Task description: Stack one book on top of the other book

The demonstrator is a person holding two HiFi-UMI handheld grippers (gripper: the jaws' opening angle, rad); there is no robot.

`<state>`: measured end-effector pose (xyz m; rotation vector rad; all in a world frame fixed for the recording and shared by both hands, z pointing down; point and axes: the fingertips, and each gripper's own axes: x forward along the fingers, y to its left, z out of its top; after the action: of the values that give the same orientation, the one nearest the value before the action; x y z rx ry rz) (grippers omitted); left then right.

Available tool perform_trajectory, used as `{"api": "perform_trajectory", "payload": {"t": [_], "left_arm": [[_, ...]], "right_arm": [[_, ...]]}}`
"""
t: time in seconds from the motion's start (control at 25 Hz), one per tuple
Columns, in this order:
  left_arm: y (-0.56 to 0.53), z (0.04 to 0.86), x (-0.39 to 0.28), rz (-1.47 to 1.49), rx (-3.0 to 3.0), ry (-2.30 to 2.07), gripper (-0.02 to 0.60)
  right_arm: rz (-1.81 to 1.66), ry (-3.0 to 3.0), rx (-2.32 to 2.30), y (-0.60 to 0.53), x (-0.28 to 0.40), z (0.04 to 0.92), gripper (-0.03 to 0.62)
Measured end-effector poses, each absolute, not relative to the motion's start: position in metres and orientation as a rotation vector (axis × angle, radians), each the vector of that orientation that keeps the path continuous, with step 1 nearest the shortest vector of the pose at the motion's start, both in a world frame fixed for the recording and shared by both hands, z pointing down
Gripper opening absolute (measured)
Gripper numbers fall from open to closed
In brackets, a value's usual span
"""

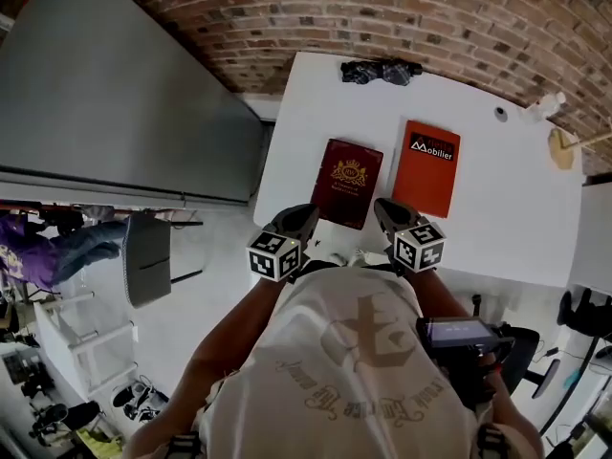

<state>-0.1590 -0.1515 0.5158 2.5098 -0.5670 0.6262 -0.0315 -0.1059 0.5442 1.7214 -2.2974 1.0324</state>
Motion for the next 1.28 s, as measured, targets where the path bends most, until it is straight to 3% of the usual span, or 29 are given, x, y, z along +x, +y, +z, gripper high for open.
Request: {"api": "perform_trajectory", "payload": {"t": [0.72, 1.28], "left_arm": [[-0.170, 0.556, -0.141, 0.820, 2.429, -0.407, 0.021], [-0.211, 0.565, -0.150, 0.785, 2.443, -0.249, 0.021]], "right_arm": [[1.161, -2.147, 1.762, -0.112, -0.032, 0.594, 0.023], [1.087, -1.921, 1.859, -0.127, -0.045, 0.600, 0.023]]}}
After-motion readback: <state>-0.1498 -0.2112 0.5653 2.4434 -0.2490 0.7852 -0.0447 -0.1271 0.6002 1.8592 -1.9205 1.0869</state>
